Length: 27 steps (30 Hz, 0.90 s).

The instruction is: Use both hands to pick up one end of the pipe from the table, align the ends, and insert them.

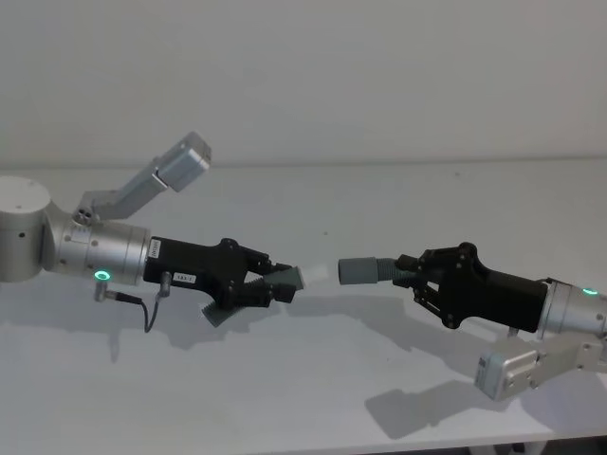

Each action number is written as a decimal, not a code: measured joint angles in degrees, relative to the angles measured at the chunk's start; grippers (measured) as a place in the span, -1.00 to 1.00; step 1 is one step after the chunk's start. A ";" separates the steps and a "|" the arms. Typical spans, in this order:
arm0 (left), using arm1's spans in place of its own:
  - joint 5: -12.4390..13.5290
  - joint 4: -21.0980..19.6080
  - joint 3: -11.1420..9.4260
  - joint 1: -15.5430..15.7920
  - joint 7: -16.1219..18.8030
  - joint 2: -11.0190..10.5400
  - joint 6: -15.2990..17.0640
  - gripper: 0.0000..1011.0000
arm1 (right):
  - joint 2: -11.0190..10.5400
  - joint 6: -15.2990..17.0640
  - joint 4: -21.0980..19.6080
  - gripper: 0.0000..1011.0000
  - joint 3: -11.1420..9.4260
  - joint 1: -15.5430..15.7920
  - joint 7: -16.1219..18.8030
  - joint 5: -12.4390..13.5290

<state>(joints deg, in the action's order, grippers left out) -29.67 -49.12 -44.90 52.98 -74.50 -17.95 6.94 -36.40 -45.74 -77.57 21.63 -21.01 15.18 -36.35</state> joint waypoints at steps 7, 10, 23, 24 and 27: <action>-0.17 0.41 -0.31 0.19 0.32 0.25 -0.45 -0.33 | 0.00 0.00 0.00 -0.69 0.00 0.00 0.00 0.00; -0.24 0.81 -0.50 0.35 0.41 0.49 -0.79 -0.33 | 0.00 0.00 0.00 -0.69 0.00 0.00 0.00 0.00; -0.55 3.27 -1.32 1.45 0.00 1.78 -1.99 -0.33 | 0.00 0.00 0.00 -0.69 0.00 0.00 0.00 0.00; -0.57 3.40 -1.37 1.51 -0.04 1.87 -2.04 -0.33 | 0.00 0.00 0.00 -0.69 0.00 0.00 0.00 0.00; -0.64 3.79 -1.55 1.70 -0.18 2.08 -2.18 -0.33 | 0.00 0.00 0.00 -0.69 0.00 0.00 0.00 0.00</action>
<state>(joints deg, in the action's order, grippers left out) -30.32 -45.33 -46.45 54.68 -74.68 -15.87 4.76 -36.40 -45.74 -77.57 21.63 -21.01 15.19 -36.35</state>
